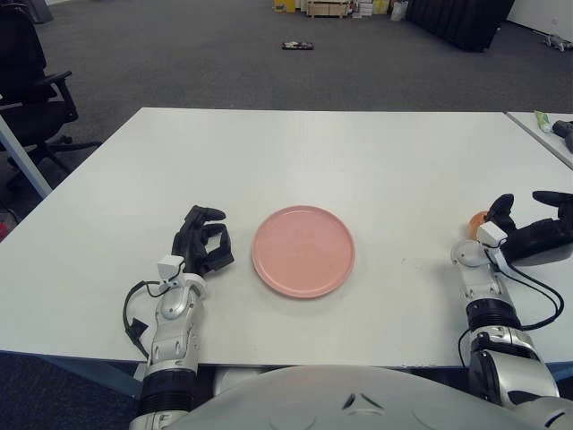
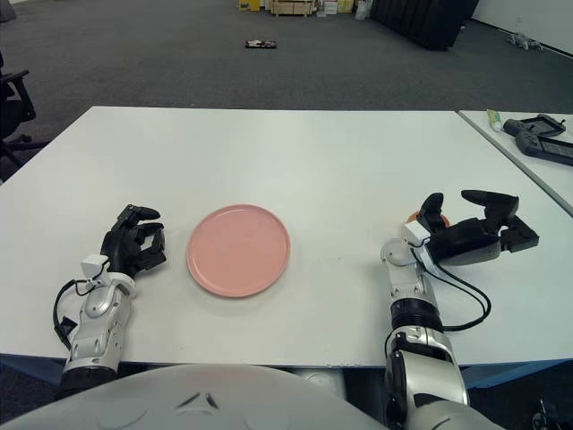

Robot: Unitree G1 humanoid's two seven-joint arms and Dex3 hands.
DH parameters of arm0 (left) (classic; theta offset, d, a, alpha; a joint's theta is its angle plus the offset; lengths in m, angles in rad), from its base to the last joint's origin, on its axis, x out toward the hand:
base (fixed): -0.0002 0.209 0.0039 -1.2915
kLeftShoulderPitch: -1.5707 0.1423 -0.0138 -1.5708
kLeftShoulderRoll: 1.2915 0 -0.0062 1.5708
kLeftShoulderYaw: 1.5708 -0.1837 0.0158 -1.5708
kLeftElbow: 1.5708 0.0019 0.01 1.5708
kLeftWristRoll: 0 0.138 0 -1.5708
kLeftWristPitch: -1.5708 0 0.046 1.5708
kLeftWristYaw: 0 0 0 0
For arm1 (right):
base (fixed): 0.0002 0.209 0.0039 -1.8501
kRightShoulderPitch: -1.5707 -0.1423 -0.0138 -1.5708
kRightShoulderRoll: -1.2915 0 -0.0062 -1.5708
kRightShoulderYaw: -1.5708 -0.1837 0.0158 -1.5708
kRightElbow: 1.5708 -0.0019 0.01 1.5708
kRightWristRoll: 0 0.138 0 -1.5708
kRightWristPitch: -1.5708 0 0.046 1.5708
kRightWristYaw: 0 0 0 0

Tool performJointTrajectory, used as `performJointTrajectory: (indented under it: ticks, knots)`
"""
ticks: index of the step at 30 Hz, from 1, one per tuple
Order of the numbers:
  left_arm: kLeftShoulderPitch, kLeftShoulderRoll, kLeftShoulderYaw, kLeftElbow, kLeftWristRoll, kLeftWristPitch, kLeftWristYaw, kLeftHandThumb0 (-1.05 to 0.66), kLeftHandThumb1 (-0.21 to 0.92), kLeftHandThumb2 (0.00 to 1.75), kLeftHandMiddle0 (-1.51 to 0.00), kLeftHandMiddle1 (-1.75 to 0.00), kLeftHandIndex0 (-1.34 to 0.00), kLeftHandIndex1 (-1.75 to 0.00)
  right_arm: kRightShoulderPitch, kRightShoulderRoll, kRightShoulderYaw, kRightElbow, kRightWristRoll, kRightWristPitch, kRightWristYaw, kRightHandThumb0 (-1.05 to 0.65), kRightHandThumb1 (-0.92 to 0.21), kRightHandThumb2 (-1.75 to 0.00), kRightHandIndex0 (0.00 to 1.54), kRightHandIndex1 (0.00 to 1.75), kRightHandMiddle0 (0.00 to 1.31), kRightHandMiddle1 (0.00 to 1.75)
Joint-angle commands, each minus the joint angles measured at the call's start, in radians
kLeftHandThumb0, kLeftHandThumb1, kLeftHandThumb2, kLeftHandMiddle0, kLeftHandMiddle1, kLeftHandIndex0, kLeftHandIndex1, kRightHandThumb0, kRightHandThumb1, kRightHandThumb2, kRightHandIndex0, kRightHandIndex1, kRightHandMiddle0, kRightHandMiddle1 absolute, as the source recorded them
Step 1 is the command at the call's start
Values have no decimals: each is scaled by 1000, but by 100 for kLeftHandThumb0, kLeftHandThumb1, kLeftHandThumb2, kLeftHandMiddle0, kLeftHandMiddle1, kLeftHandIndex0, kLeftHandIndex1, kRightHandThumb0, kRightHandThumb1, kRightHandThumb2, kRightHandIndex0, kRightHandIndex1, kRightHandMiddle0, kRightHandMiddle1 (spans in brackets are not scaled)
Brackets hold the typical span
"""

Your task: Put the apple into the plate.

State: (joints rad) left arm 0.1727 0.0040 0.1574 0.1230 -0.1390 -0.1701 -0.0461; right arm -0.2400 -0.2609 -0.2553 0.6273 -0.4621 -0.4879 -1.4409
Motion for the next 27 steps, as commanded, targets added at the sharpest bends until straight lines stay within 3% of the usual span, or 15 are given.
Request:
performJointTrajectory:
  ticks: [1,3,4,6,8,12,14,16,17,19,22,27]
  knots:
    - [3,6,3,11,0,20,0,-1,35,129,-56,-173,-38,-175,-31,-47,-5,60,23,4,76,-1,4,-171,90,169,66,173]
    - [3,7,2,10,1,22,0,-1,37,127,-54,-173,-37,-175,-23,-47,-7,63,63,33,167,-1,-10,-155,78,172,56,170]
    - [4,8,2,10,2,23,0,-1,38,126,-54,-173,-37,-175,-7,-39,-4,28,84,74,231,-1,-24,-139,67,173,47,169]
    - [5,8,1,9,3,22,1,-1,38,126,-54,-174,-37,-175,18,-36,-5,-8,120,129,334,-21,-24,-130,34,173,24,157]
    - [5,8,1,9,3,20,0,-1,38,125,-53,-174,-36,-175,36,-37,-10,-24,147,169,409,-38,-25,-123,14,163,10,139]
    - [6,7,1,8,2,18,0,-1,39,125,-53,-174,-36,-175,51,-22,-16,-107,166,286,493,-52,-30,-112,4,141,2,119]
    - [8,5,1,6,0,18,1,-1,39,125,-53,-174,-36,-175,54,-13,-16,-161,166,386,536,-57,-33,-107,2,127,1,109]
    - [8,5,1,6,1,19,2,-1,39,125,-53,-174,-36,-175,52,-9,-14,-199,163,472,569,-64,-39,-98,1,97,0,88]
    - [8,4,1,6,2,19,3,-1,39,125,-53,-174,-36,-175,48,-9,-12,-211,160,518,586,-65,-40,-97,1,91,0,83]
    - [9,4,1,6,4,19,5,-1,39,125,-53,-174,-36,-175,36,-14,3,-244,145,649,641,-74,-47,-89,0,53,0,46]
    - [9,2,1,7,4,17,6,-1,39,125,-53,-174,-35,-175,25,-16,32,-297,119,792,705,-84,-54,-81,0,18,0,16]
    - [10,-2,2,8,-3,10,2,-1,37,127,-54,-175,-36,-175,46,-54,103,-386,66,979,854,-95,-62,-67,0,3,0,3]
